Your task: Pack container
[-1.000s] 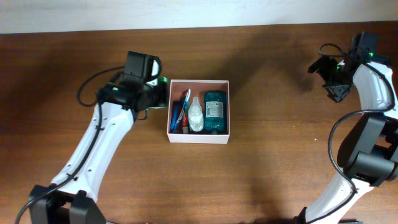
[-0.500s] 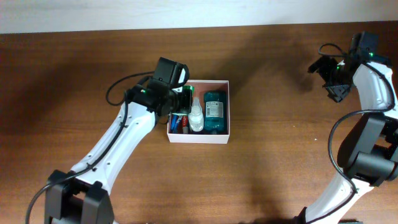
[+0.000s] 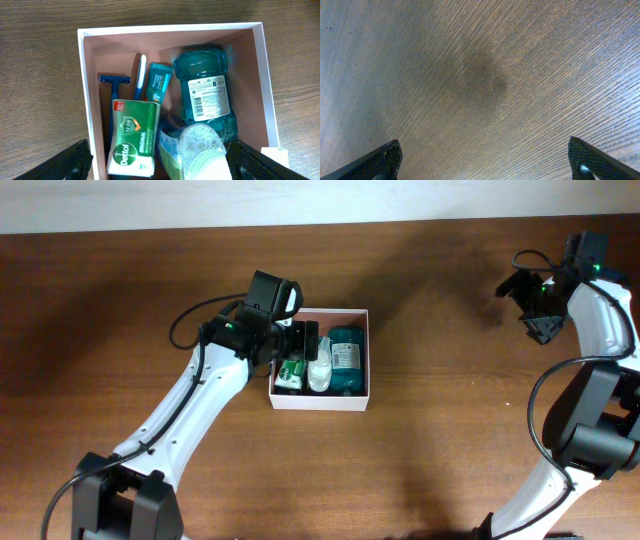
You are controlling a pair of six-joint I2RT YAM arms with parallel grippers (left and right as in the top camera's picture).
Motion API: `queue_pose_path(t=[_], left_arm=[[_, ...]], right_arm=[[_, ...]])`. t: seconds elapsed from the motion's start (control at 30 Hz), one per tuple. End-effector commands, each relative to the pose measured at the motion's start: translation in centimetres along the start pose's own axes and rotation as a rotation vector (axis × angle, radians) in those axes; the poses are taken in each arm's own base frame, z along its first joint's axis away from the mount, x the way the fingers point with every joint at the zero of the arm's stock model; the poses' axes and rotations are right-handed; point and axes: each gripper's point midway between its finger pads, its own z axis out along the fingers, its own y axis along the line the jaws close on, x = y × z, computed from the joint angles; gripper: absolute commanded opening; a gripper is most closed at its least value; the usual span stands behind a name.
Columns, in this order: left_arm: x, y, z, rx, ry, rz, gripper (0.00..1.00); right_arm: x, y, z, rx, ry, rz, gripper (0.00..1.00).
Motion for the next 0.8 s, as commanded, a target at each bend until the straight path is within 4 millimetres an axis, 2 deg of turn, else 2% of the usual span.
queue_pose_path(t=[0.0,0.2,0.27,0.4,0.5,0.63,0.77], left_arm=[[-0.9,1.3,-0.5,-0.029,-0.027,-0.020,0.87],[-2.7,7.0,-4.0,-0.118,-0.098,-0.133,0.87],[-3.0,9.3,-5.5,-0.146,-0.122,-0.183,0.92],[-2.8,14.5,-8.8,-0.217,-0.160,-0.300,0.98],[-2.1,17.5,-10.1,-0.261,-0.161,-0.373,1.00],[-1.3,19.5,-10.6,-0.290,-0.150,-0.422,0.99],[-1.7,19.8,-10.7,-0.291,-0.173,-0.440,0.99]], right_arm=[[-0.4,-0.3,-0.2,0.009,-0.012,-0.003,0.99],[-0.4,-0.3,-0.2,0.009,-0.012,-0.003,0.99],[-0.4,-0.3,-0.2,0.009,-0.012,-0.003,0.99],[-0.4,-0.3,-0.2,0.009,-0.012,-0.003,0.99],[-0.4,-0.3,-0.2,0.009,-0.012,-0.003,0.99],[-0.4,-0.3,-0.2,0.009,-0.012,-0.003,0.98],[-0.4,-0.3,-0.2,0.009,-0.012,-0.003,0.99]])
